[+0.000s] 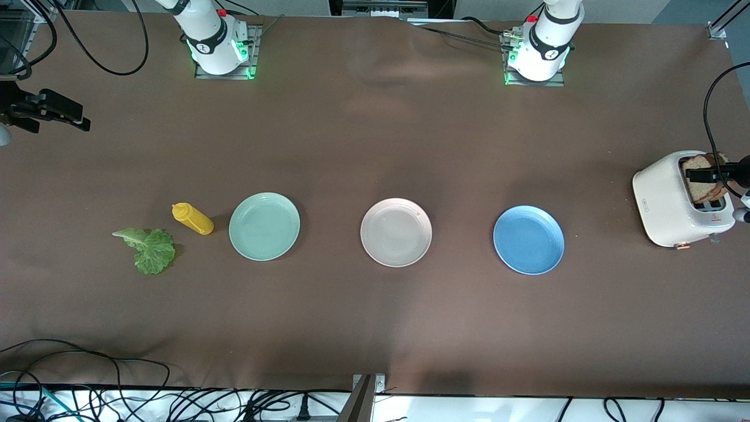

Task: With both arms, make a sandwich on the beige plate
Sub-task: 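Move the left gripper over the toast slices in the white toaster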

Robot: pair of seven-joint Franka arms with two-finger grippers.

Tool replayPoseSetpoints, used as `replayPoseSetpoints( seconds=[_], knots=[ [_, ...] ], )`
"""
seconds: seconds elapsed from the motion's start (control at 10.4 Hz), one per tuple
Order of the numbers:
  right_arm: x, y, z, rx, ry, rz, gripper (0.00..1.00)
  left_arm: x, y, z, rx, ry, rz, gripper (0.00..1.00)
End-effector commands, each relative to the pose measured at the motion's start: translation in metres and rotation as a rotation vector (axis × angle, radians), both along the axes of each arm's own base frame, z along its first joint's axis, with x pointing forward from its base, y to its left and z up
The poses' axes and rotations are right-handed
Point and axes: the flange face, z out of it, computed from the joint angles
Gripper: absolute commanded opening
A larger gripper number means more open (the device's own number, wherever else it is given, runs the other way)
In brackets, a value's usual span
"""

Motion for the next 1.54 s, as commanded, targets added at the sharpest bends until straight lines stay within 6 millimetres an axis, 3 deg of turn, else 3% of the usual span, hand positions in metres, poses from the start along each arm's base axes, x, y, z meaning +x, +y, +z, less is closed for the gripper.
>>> replayPoseSetpoints(
  seconds=[0.0,0.29,0.77,0.87,1.06,1.16,1.45],
  knots=[
    [-0.003,-0.001,0.007,-0.012,0.001,0.009,1.00,-0.002,0.004,-0.004,0.019,0.030,-0.033,0.95],
    [-0.003,-0.001,0.008,-0.022,0.000,0.010,1.00,-0.001,0.002,-0.007,0.015,0.034,-0.039,0.95],
    [-0.003,-0.001,0.008,-0.024,0.002,0.010,1.00,-0.002,0.000,-0.020,0.002,0.070,-0.036,0.86],
    [-0.004,-0.001,0.009,-0.024,-0.001,0.010,1.00,-0.002,0.000,-0.026,-0.004,0.083,-0.037,0.77],
    [-0.003,-0.001,0.007,-0.024,0.003,0.010,1.00,-0.002,-0.001,-0.027,-0.005,0.093,-0.035,0.38],
    [-0.004,0.000,0.007,-0.023,0.006,0.011,1.00,-0.001,-0.001,-0.027,-0.004,0.093,-0.034,0.25],
    [-0.004,-0.002,0.008,-0.025,0.005,0.008,1.00,-0.001,0.000,-0.027,-0.002,0.094,-0.033,0.03]
  ],
)
